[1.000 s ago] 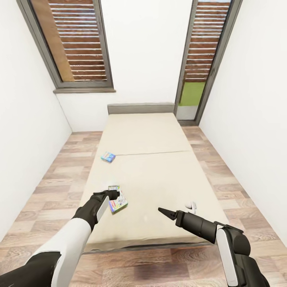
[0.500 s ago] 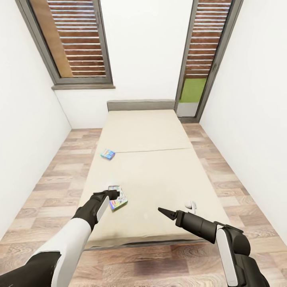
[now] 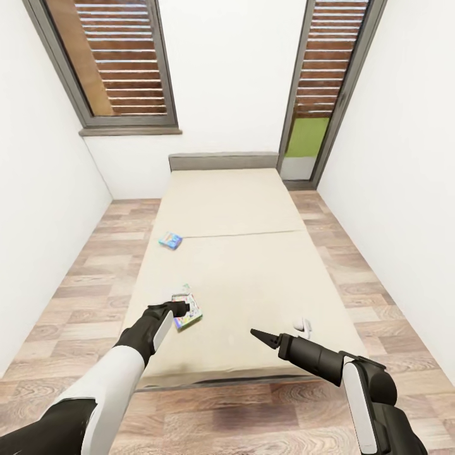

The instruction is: Put all the toys in the child's room - the three board games (two on the bed and one on the table), the two jigsaw puzzles on the table, and the tennis ball on the table - inside the toy box on the table in the child's room.

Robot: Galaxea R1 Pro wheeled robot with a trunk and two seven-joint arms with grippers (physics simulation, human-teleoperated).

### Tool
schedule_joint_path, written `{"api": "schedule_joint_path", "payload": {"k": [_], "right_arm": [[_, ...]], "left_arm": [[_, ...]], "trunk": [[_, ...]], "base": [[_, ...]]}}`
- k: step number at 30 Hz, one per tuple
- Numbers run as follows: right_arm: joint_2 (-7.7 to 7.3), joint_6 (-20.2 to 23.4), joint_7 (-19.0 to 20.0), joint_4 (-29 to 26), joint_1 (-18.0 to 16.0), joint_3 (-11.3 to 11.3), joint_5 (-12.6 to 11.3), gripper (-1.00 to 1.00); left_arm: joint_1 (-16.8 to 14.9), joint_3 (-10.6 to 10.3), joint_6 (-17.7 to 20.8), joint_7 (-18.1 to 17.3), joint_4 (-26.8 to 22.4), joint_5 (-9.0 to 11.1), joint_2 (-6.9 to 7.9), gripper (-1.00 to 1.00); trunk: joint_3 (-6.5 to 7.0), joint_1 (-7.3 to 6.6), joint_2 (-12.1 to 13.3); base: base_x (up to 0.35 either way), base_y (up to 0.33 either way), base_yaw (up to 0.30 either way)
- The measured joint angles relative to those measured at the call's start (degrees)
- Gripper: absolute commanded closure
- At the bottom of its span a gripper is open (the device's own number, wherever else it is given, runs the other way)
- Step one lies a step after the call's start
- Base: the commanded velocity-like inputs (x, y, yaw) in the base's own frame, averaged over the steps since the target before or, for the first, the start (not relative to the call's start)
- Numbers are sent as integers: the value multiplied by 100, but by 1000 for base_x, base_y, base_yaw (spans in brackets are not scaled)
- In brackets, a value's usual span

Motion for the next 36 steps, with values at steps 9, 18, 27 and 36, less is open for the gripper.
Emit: {"api": "schedule_joint_path", "payload": {"k": [9, 18, 27, 36], "right_arm": [[3, 0, 0, 0, 0, 4, -1, -100], [13, 0, 0, 0, 0, 8, 1, -100], [20, -2, 0, 0, 0, 9, 0, -100], [26, -6, 0, 0, 0, 9, -1, -100]], "left_arm": [[0, 0, 0, 0, -1, 0, 0, -100], [0, 0, 0, -7, 1, 0, 0, -100], [0, 0, 0, -15, -4, 0, 0, -100], [1, 0, 0, -17, -6, 0, 0, -100]], "trunk": [[-85, 0, 0], [-170, 0, 0], [-255, 0, 0], [-339, 0, 0]], "base": [[0, 0, 0], [0, 0, 0], [0, 0, 0], [0, 0, 0]]}}
